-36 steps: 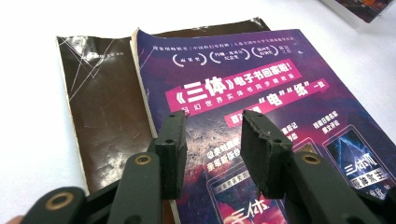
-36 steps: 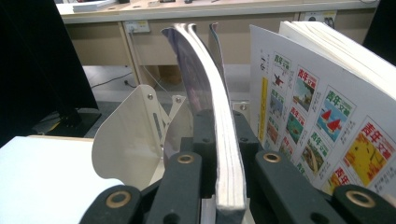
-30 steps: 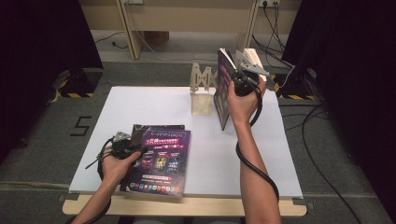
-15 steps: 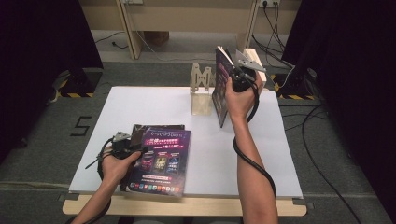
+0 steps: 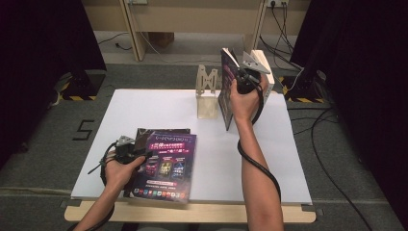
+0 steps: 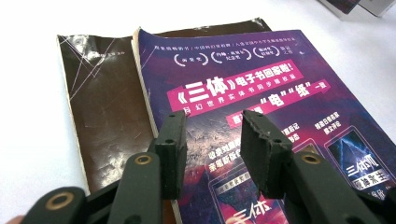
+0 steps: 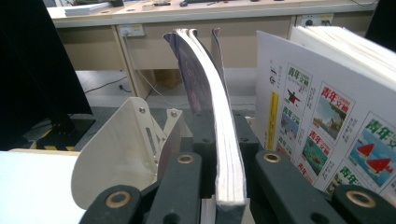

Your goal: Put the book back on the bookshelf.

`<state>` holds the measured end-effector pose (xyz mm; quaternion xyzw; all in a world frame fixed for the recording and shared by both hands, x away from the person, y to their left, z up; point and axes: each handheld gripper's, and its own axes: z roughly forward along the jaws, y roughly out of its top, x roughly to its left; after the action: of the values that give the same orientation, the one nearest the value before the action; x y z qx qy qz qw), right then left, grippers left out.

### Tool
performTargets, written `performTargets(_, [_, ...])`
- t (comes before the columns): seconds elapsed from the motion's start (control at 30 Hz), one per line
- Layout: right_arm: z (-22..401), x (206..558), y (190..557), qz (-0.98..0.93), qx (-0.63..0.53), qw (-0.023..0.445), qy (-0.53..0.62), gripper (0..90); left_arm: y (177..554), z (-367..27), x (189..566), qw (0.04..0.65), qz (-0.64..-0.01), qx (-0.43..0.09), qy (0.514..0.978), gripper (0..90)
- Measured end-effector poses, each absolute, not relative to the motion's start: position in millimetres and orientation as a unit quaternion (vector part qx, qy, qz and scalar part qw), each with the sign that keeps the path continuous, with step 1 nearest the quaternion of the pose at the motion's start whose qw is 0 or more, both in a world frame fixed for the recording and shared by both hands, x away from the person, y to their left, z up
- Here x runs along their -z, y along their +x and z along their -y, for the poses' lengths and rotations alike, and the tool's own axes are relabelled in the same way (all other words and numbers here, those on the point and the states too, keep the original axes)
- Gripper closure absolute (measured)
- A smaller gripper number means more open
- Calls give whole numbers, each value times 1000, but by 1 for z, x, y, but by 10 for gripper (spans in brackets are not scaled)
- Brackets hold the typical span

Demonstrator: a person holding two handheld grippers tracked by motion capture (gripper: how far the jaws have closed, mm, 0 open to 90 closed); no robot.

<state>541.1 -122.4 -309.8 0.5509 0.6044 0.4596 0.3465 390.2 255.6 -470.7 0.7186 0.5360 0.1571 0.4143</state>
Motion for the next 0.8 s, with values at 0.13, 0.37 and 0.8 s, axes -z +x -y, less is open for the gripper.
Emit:
performTargets(0.13, [123, 311, 541, -602, -458, 353, 550, 844, 390, -255, 471, 413, -536, -157, 720, 602])
performTargets(0.37, [122, 311, 538, -605, -445, 350, 560, 829, 390, -254, 471, 413, -534, -155, 721, 602])
performTargets(0.8, [130, 301, 531, -607, -432, 342, 573, 753, 389, -253, 471, 411, -533, -155, 724, 601])
